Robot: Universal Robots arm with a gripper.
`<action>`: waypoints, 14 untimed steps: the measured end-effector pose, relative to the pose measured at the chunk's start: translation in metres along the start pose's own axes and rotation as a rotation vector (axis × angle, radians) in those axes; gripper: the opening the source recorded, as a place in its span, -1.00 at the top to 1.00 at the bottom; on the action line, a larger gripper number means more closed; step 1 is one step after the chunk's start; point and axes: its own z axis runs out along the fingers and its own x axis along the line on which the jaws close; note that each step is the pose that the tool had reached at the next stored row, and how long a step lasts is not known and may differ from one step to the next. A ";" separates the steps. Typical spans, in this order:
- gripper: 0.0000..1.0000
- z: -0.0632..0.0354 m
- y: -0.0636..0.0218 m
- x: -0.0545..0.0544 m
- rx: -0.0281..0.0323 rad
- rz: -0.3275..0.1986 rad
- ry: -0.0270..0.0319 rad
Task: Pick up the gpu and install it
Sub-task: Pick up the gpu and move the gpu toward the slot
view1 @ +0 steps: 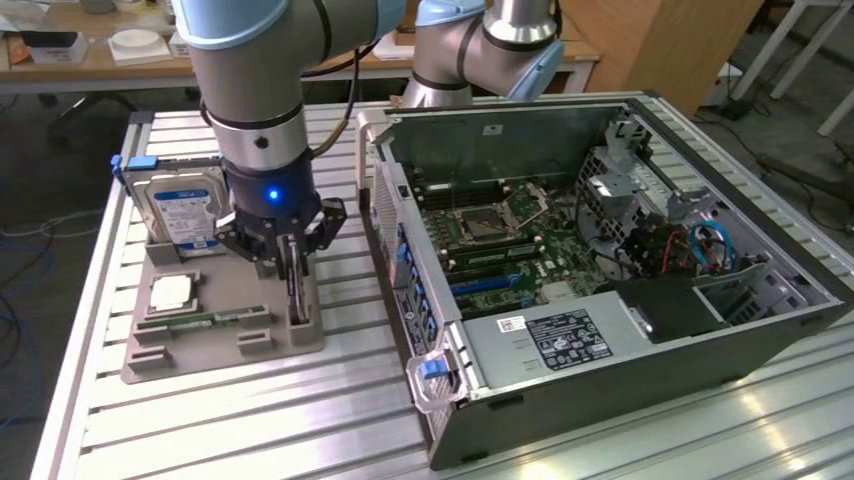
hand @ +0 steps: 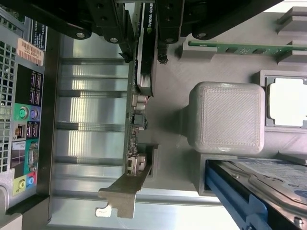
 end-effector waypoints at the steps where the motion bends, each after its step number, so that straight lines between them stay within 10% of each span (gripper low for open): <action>1: 0.33 0.0002 0.0000 0.000 0.0001 0.005 -0.0002; 14: 0.49 0.0013 0.0000 0.000 0.0022 0.071 -0.0010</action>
